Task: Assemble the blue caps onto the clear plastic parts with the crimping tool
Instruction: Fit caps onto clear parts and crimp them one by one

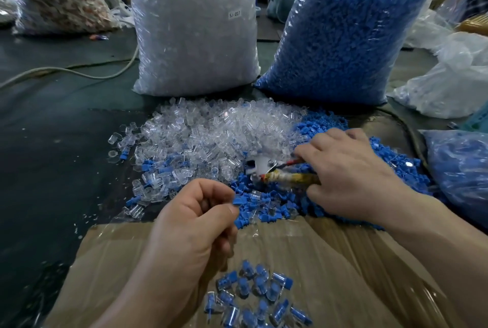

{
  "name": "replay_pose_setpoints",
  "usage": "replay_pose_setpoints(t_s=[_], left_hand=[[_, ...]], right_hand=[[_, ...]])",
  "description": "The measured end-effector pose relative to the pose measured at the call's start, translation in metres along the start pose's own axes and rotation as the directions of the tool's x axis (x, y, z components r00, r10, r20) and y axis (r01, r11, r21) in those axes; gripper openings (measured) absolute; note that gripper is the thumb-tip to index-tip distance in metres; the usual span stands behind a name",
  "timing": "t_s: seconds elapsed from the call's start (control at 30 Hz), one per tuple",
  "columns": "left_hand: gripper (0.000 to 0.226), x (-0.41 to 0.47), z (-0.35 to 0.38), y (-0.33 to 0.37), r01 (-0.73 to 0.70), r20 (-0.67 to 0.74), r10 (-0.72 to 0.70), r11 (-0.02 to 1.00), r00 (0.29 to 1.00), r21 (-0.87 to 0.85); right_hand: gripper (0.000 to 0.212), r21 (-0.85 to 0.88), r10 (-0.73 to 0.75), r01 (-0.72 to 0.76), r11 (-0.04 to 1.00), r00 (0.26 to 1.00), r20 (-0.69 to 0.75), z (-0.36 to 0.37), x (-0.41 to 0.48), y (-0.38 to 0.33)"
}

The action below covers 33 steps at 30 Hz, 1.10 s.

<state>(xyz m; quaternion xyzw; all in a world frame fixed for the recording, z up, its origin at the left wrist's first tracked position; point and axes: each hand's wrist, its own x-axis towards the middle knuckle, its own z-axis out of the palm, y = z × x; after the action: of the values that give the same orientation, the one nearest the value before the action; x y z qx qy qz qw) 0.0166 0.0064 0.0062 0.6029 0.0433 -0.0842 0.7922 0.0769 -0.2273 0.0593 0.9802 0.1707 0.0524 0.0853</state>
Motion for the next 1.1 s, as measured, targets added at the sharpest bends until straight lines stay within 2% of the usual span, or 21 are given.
replay_pose_setpoints(t_s=[0.07,0.13,0.2,0.3,0.4,0.53,0.63,1.1], left_hand=[[0.022,0.0,0.001,0.001,-0.018,-0.012,0.018,1.0,1.0,0.007],[0.016,0.0,0.001,0.001,-0.036,-0.026,0.036,0.999,0.999,-0.006],[0.017,-0.001,0.0,0.003,-0.039,-0.036,0.038,0.999,0.999,-0.031],[0.02,0.001,-0.003,0.002,-0.094,-0.053,0.093,0.996,0.994,-0.007],[0.019,0.001,-0.004,-0.001,-0.168,-0.061,0.17,0.985,0.984,0.042],[0.025,-0.002,-0.005,0.0,-0.229,-0.004,0.232,0.965,0.973,0.126],[0.014,-0.001,-0.006,0.0,-0.257,0.002,0.261,0.952,0.965,0.168],[0.012,-0.001,-0.007,-0.002,-0.317,-0.009,0.331,0.91,0.943,0.269]], right_hand=[[0.052,0.156,0.065,-0.052,0.986,0.995,-0.077,-0.003,-0.012,-0.004],[0.046,0.38,0.148,-0.083,0.921,0.978,-0.145,-0.006,-0.026,-0.014],[0.037,0.466,0.155,-0.047,0.884,0.968,-0.197,-0.007,-0.037,-0.024],[0.042,0.433,0.101,0.001,0.902,0.972,-0.211,-0.005,-0.047,-0.033],[0.049,0.415,0.045,0.007,0.91,0.992,-0.117,-0.001,-0.05,-0.034],[0.057,0.412,-0.023,0.036,0.91,0.999,-0.036,0.003,-0.054,-0.034],[0.058,0.405,-0.024,0.032,0.914,0.999,-0.025,0.003,-0.055,-0.032],[0.054,0.372,-0.037,0.032,0.928,0.999,0.005,0.003,-0.054,-0.035]])
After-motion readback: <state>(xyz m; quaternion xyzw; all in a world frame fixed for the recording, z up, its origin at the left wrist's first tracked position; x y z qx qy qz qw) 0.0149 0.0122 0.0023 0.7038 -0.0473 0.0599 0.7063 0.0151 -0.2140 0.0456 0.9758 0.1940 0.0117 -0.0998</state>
